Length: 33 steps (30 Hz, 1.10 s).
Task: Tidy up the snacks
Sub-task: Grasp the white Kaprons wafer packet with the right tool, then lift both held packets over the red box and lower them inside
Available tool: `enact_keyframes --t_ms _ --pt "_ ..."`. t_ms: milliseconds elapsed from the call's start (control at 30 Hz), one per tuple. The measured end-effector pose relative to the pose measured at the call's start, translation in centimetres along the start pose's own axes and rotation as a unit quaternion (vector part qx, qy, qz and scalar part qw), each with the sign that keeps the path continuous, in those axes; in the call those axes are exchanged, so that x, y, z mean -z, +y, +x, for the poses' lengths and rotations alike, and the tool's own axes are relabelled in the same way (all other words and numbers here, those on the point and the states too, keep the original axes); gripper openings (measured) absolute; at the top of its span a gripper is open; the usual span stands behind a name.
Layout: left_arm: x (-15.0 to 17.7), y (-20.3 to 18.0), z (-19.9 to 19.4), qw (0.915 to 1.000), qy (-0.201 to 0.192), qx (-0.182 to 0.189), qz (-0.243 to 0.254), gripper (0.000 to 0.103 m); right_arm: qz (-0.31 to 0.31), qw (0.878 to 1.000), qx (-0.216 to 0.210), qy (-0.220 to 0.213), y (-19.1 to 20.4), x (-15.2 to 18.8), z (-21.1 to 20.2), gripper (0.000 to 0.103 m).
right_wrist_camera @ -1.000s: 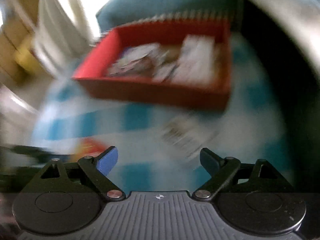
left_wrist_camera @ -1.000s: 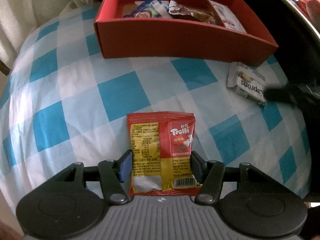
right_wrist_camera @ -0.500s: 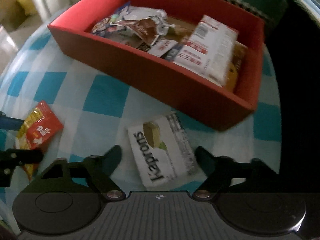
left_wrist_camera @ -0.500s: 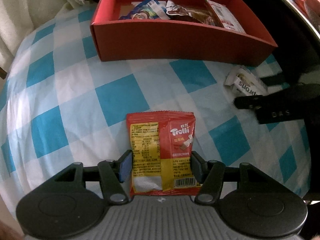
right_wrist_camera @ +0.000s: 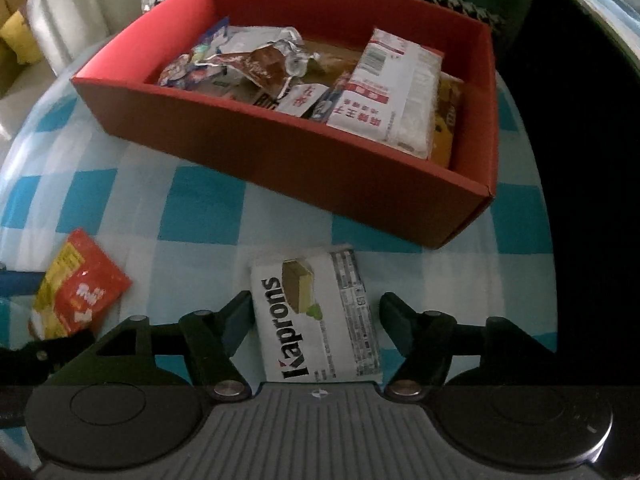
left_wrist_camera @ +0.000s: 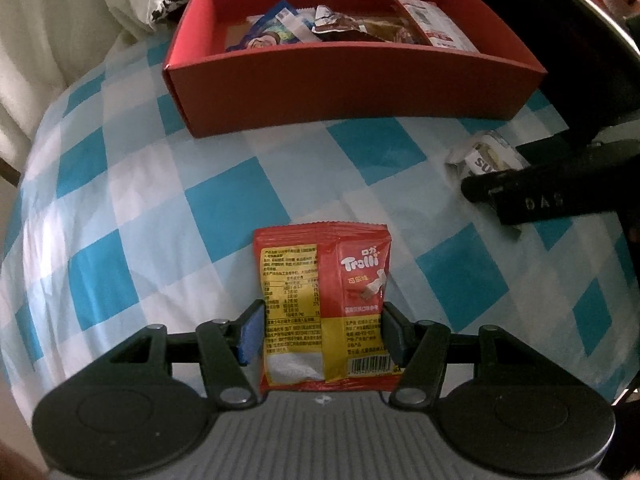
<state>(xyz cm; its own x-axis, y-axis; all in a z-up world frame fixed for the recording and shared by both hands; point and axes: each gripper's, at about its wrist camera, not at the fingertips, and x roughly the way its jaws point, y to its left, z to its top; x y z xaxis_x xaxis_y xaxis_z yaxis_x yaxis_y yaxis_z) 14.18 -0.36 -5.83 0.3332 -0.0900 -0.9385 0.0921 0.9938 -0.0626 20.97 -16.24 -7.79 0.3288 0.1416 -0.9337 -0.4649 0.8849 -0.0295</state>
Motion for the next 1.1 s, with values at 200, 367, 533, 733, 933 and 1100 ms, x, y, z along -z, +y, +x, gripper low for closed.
enact_keyframes --t_ms 200,367,533,733,933,1100 --pt "-0.2 -0.2 -1.9 0.9992 -0.039 -0.004 0.012 0.048 0.025 0.999 -0.037 -0.002 -0.2 1.4 -1.8 0.066" --pt "-0.7 0.0 -3.8 0.9976 -0.069 -0.001 0.009 0.048 0.039 0.996 -0.062 -0.044 0.5 1.6 -4.9 0.066" --pt "-1.3 -0.2 -4.9 0.9957 -0.092 -0.004 0.008 0.048 0.052 0.991 -0.079 -0.093 0.7 0.8 -7.2 0.066" --pt "-3.4 -0.5 -6.5 0.9892 -0.143 -0.026 0.017 0.048 0.076 0.984 -0.087 -0.132 -0.5 -0.8 -9.0 0.066" --pt "-6.5 -0.5 -6.8 0.9845 -0.17 -0.04 0.015 0.048 0.091 0.98 -0.083 -0.159 -1.9 -2.7 -9.5 0.066" --pt "-9.3 -0.7 -6.2 0.9812 -0.185 -0.051 0.019 0.048 0.099 0.977 -0.075 -0.175 -2.9 -4.5 -9.3 0.066"
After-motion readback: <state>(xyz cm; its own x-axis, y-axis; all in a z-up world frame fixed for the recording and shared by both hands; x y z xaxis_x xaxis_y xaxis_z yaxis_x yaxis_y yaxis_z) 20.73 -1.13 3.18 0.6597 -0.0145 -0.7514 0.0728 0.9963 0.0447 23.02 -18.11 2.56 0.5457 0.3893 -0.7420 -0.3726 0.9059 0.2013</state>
